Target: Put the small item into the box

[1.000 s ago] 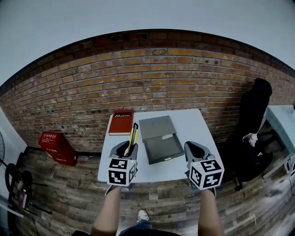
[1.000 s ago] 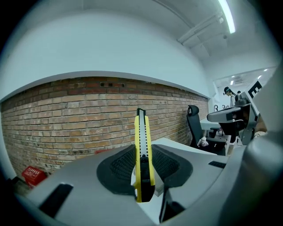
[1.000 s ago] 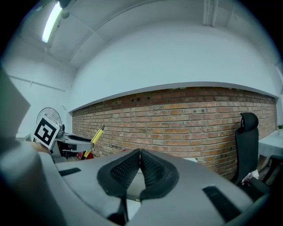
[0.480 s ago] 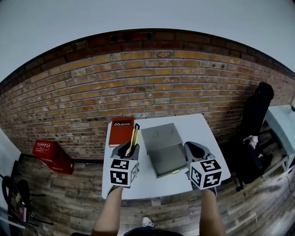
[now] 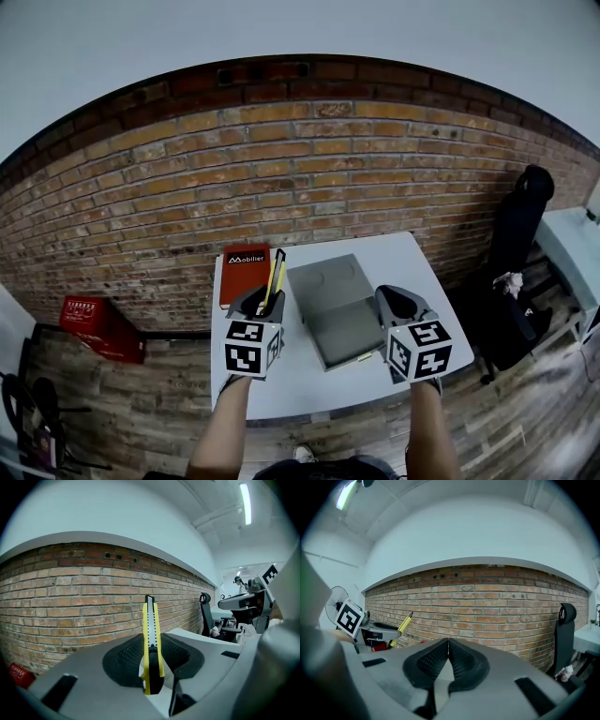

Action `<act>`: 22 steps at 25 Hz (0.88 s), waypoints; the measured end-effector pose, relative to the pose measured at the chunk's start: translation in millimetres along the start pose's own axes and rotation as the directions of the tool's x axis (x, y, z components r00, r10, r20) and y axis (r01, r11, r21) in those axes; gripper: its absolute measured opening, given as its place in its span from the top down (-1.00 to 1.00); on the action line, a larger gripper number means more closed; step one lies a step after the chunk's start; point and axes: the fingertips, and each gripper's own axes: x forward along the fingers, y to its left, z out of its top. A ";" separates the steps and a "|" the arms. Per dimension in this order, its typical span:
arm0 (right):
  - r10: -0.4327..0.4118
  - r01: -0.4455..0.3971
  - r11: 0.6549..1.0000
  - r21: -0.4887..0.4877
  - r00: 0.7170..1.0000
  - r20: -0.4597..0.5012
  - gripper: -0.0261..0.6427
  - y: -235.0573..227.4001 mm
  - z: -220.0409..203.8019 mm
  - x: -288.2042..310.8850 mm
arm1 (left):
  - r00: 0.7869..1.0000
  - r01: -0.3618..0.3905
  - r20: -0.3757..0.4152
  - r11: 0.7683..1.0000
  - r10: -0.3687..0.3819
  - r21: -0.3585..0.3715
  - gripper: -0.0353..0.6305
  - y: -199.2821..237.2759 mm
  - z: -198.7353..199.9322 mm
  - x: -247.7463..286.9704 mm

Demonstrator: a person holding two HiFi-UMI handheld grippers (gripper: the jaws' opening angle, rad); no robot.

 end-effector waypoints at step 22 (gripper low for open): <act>0.160 -0.159 0.987 -0.014 0.987 0.036 0.86 -101.9 6.2 40.9 | 0.988 -0.152 -0.019 0.988 0.151 -0.031 0.50 -47.7 17.0 62.4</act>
